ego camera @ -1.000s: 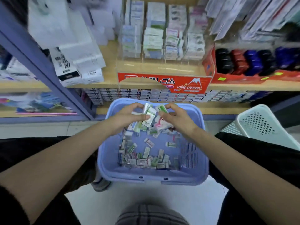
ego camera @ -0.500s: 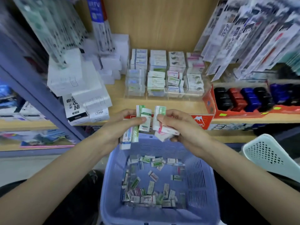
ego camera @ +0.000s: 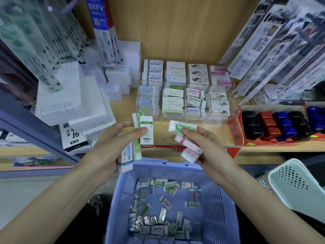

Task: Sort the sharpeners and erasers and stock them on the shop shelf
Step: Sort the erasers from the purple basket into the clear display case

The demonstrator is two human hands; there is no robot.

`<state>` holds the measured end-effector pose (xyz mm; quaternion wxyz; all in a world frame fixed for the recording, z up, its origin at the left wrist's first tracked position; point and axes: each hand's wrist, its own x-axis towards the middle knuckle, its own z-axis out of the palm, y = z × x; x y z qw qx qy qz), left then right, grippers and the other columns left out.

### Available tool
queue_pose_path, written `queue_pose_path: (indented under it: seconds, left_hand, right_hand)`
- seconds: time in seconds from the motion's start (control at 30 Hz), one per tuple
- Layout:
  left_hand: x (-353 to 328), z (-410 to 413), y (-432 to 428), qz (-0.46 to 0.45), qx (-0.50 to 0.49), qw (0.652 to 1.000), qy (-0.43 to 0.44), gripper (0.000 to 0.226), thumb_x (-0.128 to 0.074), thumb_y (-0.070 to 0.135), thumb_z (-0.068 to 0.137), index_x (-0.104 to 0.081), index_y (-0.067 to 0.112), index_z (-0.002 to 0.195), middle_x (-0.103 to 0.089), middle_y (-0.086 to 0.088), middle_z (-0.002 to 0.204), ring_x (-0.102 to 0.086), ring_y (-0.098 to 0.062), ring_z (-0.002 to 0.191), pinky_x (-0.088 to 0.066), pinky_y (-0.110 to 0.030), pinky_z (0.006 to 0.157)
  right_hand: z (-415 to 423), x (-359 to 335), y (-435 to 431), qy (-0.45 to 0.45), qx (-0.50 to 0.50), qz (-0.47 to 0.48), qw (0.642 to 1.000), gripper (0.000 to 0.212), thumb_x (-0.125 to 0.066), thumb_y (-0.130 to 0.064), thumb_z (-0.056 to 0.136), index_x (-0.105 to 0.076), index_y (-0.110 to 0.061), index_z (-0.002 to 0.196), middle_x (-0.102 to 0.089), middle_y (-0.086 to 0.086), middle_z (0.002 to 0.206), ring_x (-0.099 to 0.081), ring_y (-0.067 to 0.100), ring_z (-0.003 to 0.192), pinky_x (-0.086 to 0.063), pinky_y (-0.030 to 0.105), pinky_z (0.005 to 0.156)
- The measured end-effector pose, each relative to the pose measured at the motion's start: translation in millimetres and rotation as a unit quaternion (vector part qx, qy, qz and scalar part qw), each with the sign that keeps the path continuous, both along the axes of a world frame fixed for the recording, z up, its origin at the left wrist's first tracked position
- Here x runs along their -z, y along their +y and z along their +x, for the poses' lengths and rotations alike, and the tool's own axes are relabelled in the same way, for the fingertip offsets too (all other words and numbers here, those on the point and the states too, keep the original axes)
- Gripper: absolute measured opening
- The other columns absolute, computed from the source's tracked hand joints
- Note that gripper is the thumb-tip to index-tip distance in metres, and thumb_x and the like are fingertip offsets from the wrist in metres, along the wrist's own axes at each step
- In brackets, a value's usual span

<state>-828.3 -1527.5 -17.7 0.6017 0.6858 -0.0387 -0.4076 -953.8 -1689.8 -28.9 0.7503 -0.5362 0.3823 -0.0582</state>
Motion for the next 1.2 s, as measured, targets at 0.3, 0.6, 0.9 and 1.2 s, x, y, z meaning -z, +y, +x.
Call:
queue_pose_path:
  seconds: [0.3,0.6,0.9,1.2]
  left_hand:
    - [-3.9,21.1,11.0,0.003,-0.047,0.999,0.021,0.036,-0.072,0.03,0.075,-0.065,0.025,0.11,-0.075,-0.002,0.091,-0.071,-0.021,0.082,-0.054,-0.035,0.072]
    - [1.0,32.9,20.8,0.012,-0.091,0.995,0.041,0.033,-0.072,0.025,0.079,-0.066,0.024,0.111,-0.075,0.001,0.088,-0.069,-0.015,0.071,-0.056,-0.026,0.054]
    - [-4.7,34.0,25.8,-0.005,-0.089,0.995,0.045,0.033,-0.072,0.025,0.078,-0.066,0.026,0.11,-0.074,0.007,0.083,-0.068,-0.011,0.065,-0.051,-0.021,0.047]
    - [-6.0,34.7,29.5,-0.009,-0.094,0.994,0.049,0.031,-0.072,0.024,0.078,-0.066,0.026,0.108,-0.075,0.005,0.087,-0.069,-0.018,0.083,-0.056,-0.028,0.06]
  right_hand:
    - [12.3,9.6,5.0,0.006,-0.013,0.032,0.999,0.023,-0.063,-0.032,0.083,-0.066,-0.011,0.092,-0.058,0.028,0.099,-0.045,0.012,0.052,-0.039,0.025,0.052]
    - [57.7,12.7,10.1,0.049,-0.017,-0.047,0.998,0.009,-0.057,-0.022,0.093,-0.051,-0.018,0.099,-0.072,0.007,0.089,-0.06,0.016,0.05,-0.04,0.018,0.042]
    - [80.5,11.2,34.3,0.053,0.076,-0.034,0.995,0.009,-0.061,-0.011,0.09,-0.061,-0.019,0.085,-0.065,0.006,0.079,-0.055,0.01,0.04,-0.039,0.015,0.039]
    - [83.5,20.4,38.7,0.103,0.078,-0.216,0.968,0.012,-0.059,-0.018,0.091,-0.055,-0.016,0.08,-0.066,0.006,0.076,-0.063,0.03,0.049,-0.049,0.034,0.053]
